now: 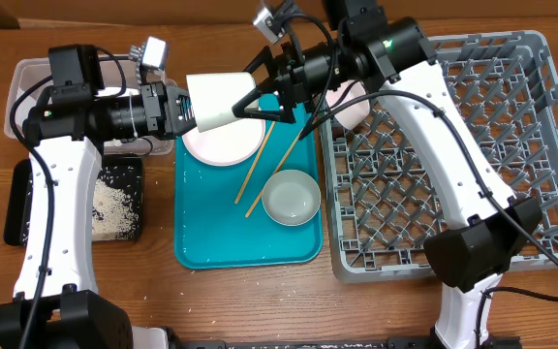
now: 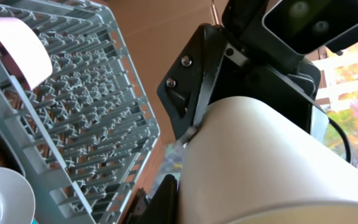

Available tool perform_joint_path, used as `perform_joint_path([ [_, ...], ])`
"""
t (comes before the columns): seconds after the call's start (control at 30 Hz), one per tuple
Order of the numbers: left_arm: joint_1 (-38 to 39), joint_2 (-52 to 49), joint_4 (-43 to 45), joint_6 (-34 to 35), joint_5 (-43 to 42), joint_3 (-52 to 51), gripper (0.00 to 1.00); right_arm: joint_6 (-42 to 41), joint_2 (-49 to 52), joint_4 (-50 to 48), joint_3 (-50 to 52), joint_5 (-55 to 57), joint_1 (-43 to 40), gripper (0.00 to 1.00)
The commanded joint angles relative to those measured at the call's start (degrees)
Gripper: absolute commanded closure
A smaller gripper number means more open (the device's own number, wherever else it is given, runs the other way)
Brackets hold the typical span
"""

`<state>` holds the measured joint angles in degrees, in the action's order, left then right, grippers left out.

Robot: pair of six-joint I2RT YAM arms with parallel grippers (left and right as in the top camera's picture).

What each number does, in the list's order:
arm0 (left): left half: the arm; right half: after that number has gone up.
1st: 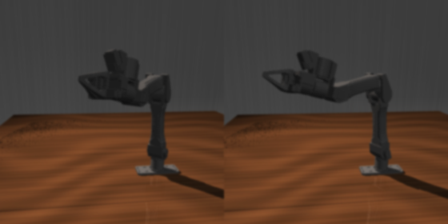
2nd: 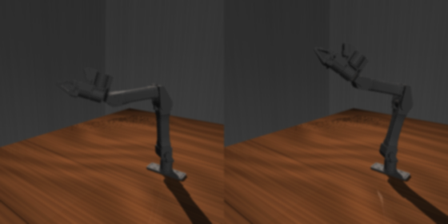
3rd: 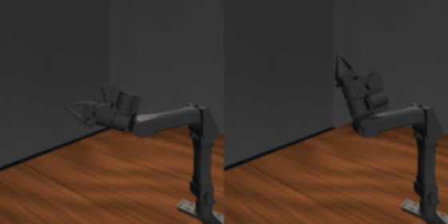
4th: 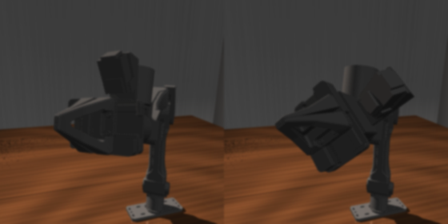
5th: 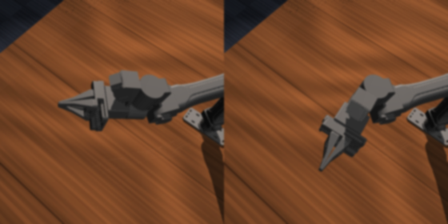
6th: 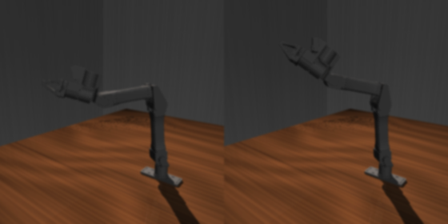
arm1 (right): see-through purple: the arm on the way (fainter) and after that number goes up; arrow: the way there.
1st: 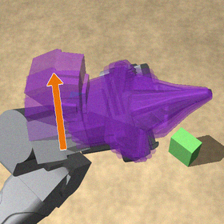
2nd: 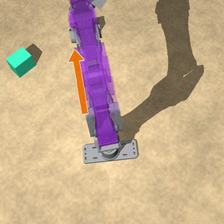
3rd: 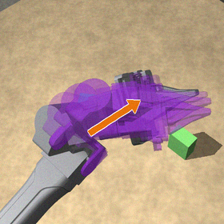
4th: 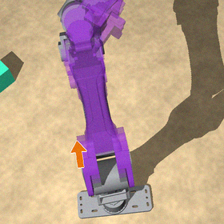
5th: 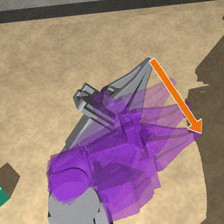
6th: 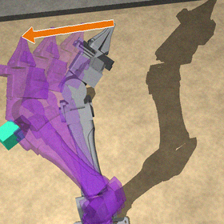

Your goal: Sort waste into correct bins and load items into the dishwasher

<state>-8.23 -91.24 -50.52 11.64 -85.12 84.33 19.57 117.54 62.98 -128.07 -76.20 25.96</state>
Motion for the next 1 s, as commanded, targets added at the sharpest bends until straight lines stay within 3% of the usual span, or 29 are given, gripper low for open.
perform_joint_path([
  [0.0,0.4,0.6,1.3,0.4,0.0,0.8,0.96,0.4,-1.7,-0.3,-0.1,-1.7,1.7,0.27],
  [0.17,0.4,0.6,1.3,0.4,0.0,0.8,0.91,0.1,-1.7,-2.4,-0.1,-1.7,1.8,0.35],
  [0.37,0.4,0.6,1.3,0.3,1.0,0.8,0.53,-0.1,-1.7,-3.6,-0.1,-1.7,1.0,0.39],
  [0.43,0.4,0.6,1.3,0.4,1.3,0.8,0.45,-0.2,-1.7,-3.6,-0.1,-1.7,0.0,0.43],
  [0.7,0.4,0.6,1.5,0.4,2.6,0.8,0.43,-6.8,-1.7,-3.8,-0.2,3.4,-10.3,0.44],
  [0.83,0.4,0.6,1.5,0.4,8.1,0.8,0.43,-17.6,-1.8,0.9,-0.2,23.7,-16.3,0.44],
  [0.9,0.4,0.6,1.5,0.4,14.2,0.8,0.41,-20.5,-2.5,5.9,-0.2,33.9,-16.7,0.44],
  [0.97,0.5,0.6,1.2,0.4,25.8,0.8,0.39,-23.2,-4.1,12.0,-0.2,44.4,-16.3,0.44],
])
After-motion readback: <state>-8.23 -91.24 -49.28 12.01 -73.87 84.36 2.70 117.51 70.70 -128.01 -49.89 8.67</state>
